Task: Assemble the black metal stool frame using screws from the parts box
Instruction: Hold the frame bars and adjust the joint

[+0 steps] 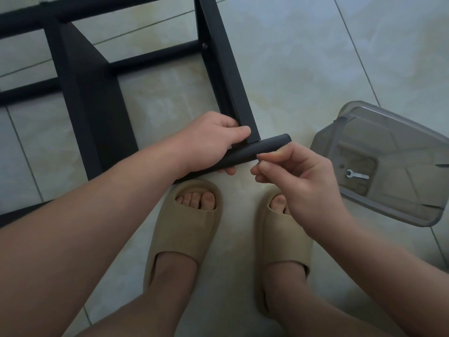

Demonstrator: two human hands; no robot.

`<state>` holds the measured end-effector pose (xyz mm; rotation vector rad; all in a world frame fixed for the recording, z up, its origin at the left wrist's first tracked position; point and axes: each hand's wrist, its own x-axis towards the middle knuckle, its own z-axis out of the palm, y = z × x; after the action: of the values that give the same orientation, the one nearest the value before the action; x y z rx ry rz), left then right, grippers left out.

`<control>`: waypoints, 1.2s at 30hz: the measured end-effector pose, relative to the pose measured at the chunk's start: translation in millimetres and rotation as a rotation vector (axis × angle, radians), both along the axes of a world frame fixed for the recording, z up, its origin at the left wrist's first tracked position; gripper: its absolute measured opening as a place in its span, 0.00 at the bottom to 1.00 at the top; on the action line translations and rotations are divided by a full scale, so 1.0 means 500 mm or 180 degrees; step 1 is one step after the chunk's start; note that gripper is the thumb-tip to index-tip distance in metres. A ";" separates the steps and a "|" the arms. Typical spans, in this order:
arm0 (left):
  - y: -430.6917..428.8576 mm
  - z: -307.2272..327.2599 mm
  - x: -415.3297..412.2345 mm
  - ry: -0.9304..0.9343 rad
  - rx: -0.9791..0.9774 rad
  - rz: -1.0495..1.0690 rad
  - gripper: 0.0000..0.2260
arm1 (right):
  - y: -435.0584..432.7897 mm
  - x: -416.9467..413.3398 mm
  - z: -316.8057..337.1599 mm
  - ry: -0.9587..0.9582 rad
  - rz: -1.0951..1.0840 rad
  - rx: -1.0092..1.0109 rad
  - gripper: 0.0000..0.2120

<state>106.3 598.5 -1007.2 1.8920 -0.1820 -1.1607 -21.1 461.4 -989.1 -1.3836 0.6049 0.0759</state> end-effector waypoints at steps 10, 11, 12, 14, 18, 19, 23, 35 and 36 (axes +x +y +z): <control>0.004 -0.009 0.000 -0.0026 0.0013 0.0004 0.17 | 0.003 -0.002 -0.001 -0.0011 0.0250 -0.0521 0.06; 0.004 -0.009 0.000 -0.0030 0.0014 -0.0002 0.17 | 0.002 -0.005 -0.004 -0.0019 0.0332 -0.0671 0.07; 0.005 -0.010 0.000 -0.0029 0.0012 -0.0010 0.17 | 0.001 -0.006 -0.006 -0.0032 0.0383 -0.0767 0.07; 0.006 -0.010 0.001 -0.0024 0.0005 -0.0024 0.17 | -0.002 -0.009 -0.012 -0.0116 0.0488 -0.1068 0.07; 0.007 -0.008 0.003 -0.0050 0.0026 -0.0057 0.18 | -0.002 -0.009 -0.016 -0.0467 0.0771 -0.1916 0.02; 0.007 -0.008 0.003 -0.0055 0.0030 -0.0063 0.18 | -0.003 -0.008 -0.017 -0.0504 0.0804 -0.1977 0.03; 0.007 -0.007 0.003 -0.0064 0.0054 -0.0057 0.18 | -0.005 -0.005 -0.016 -0.0249 0.0756 -0.1716 0.06; 0.014 -0.007 -0.002 -0.0048 -0.0001 -0.0060 0.17 | -0.001 -0.011 -0.022 -0.0525 0.0866 -0.2002 0.06; 0.013 -0.007 -0.001 -0.0064 0.0017 -0.0065 0.17 | -0.001 -0.010 -0.023 -0.0405 0.0779 -0.1700 0.07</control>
<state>105.8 605.2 -1010.7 1.9111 -0.2100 -1.1570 -26.2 460.9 -1000.8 -1.9617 0.3560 0.0215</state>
